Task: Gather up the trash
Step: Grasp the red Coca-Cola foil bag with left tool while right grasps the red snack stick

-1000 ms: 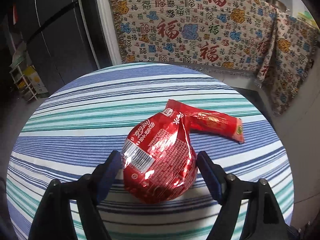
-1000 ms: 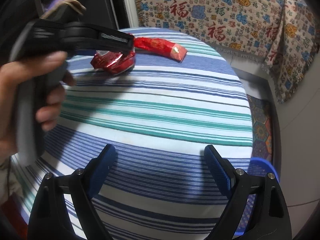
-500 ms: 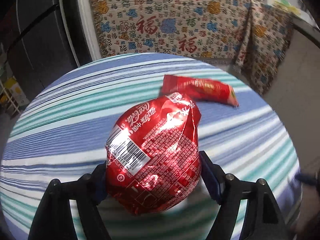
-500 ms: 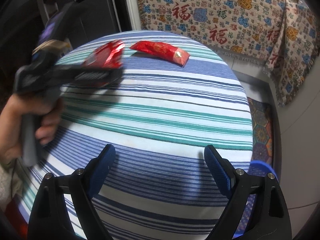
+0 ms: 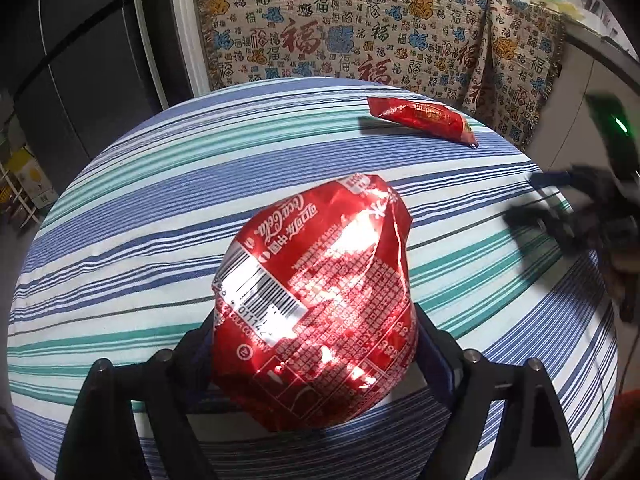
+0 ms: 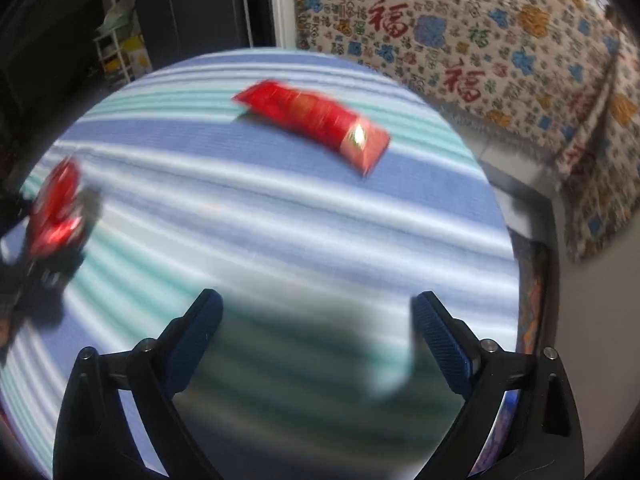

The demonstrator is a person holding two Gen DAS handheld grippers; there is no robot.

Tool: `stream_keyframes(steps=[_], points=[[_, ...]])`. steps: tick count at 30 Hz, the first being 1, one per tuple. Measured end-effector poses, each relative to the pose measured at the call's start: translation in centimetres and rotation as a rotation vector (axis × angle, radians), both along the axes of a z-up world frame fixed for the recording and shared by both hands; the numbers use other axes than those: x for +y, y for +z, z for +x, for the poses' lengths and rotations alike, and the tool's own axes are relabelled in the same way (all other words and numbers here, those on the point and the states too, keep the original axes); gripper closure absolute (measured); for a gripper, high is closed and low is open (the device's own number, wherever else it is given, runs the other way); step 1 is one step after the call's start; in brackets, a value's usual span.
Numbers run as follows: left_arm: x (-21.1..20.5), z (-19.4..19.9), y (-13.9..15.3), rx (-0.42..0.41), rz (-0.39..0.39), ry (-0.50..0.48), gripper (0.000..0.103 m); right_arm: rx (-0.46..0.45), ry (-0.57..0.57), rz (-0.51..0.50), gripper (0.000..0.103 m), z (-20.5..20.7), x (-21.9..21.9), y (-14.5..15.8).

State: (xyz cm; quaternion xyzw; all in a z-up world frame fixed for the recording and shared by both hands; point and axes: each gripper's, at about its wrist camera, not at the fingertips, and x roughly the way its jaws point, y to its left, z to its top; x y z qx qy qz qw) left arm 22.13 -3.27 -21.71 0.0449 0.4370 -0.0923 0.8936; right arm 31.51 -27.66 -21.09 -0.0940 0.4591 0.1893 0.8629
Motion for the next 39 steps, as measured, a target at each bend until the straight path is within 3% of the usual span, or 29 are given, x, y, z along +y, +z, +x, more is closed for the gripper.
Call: stream_keyframes(steps=[5,8,11,12,13,16,20,23,25,26,28,33,36,39], points=[[0.1,0.0,-0.1,-0.003,-0.003,-0.006,0.013,0.011,0.002,-0.033,0.003,6.6,1.0,0.0],[0.0,-0.1,-0.1,-0.003,-0.004,-0.006,0.013,-0.035,0.052,-0.095,0.005,8.9,2.4,0.5],[0.0,-0.4,-0.2,-0.002,-0.006,-0.003,0.013,0.022,0.127,-0.047,0.037,10.2,3.3,0.4],[0.0,-0.4,-0.1,-0.002,-0.007,-0.003,0.013,0.051,0.123,-0.01,0.062,10.3,3.1,0.7],[0.0,-0.4,-0.1,-0.002,-0.008,-0.002,0.013,0.055,0.118,-0.02,0.067,10.1,3.1,0.8],[-0.1,-0.5,-0.1,-0.001,-0.009,-0.004,0.013,0.089,0.061,-0.03,0.068,7.7,2.4,0.9],[-0.1,-1.1,0.0,0.01,-0.002,-0.003,0.013,0.161,-0.102,0.003,0.068,2.3,0.5,1.3],[0.3,-2.3,0.3,0.023,-0.029,-0.024,0.013,0.208,-0.191,0.073,0.058,-3.9,0.1,1.7],[0.8,-2.7,0.5,0.028,-0.064,-0.028,0.013,0.231,-0.198,0.185,0.038,-6.4,0.1,1.9],[1.3,-2.9,0.7,0.027,-0.089,-0.026,0.013,0.236,-0.193,0.278,0.035,-8.0,-0.1,2.0],[2.1,-3.2,0.9,0.022,-0.142,-0.02,0.013,0.219,-0.177,0.306,0.033,-9.0,-0.1,2.5],[2.1,-3.2,1.4,0.006,-0.196,-0.056,0.013,0.038,0.049,0.123,0.03,-10.4,3.0,4.8],[1.4,-2.6,1.6,-0.004,-0.18,-0.082,0.013,0.026,0.163,0.081,0.03,-10.2,5.0,4.8],[1.3,-1.8,1.9,-0.006,-0.192,-0.103,0.013,0.023,0.183,0.033,0.033,-9.6,6.2,4.4]])
